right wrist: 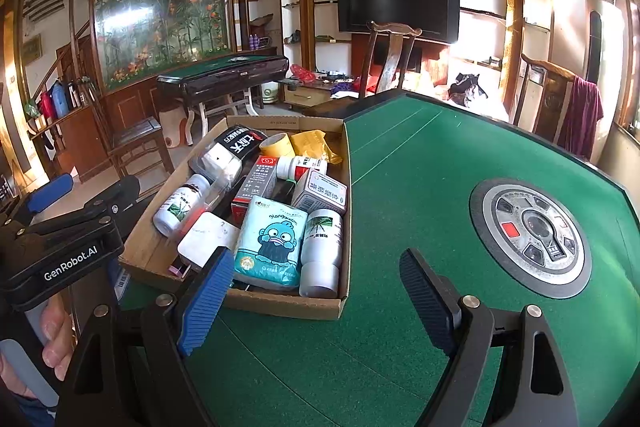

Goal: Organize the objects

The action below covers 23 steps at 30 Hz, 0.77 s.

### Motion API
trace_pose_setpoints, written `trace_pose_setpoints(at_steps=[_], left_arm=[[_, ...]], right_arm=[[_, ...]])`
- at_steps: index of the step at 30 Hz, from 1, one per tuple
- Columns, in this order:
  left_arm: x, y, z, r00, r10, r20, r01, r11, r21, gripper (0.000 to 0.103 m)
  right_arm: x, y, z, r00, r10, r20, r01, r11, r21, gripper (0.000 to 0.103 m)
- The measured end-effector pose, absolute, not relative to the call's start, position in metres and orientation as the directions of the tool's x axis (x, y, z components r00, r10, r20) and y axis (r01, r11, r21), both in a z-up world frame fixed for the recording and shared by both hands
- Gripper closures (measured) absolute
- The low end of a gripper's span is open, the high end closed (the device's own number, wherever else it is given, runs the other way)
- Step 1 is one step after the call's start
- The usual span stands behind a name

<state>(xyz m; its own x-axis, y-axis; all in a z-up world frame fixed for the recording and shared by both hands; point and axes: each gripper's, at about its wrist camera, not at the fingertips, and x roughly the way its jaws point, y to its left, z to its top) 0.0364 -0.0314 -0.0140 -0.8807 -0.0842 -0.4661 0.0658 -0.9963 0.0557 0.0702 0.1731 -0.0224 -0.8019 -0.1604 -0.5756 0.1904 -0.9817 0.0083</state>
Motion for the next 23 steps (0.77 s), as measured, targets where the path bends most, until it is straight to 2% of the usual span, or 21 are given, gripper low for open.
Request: trace_pose_setpoints(at_steps=[11, 23], left_arm=[[0.0375, -0.0322, -0.0136, -0.882, -0.098, -0.461, 0.076, -0.995, 0.066, 0.005], [0.0399, -0.0319, -0.0143, -0.880, -0.166, -0.444, 0.123, -0.985, 0.125, 0.006]], right_arm=[[0.0696, 0.1730, -0.0231, -0.803, -0.158, -0.575, 0.189, -0.982, 0.006, 0.014], [0.0695, 0.1739, -0.0234, -0.804, -0.158, -0.573, 0.189, -0.982, 0.006, 0.014]])
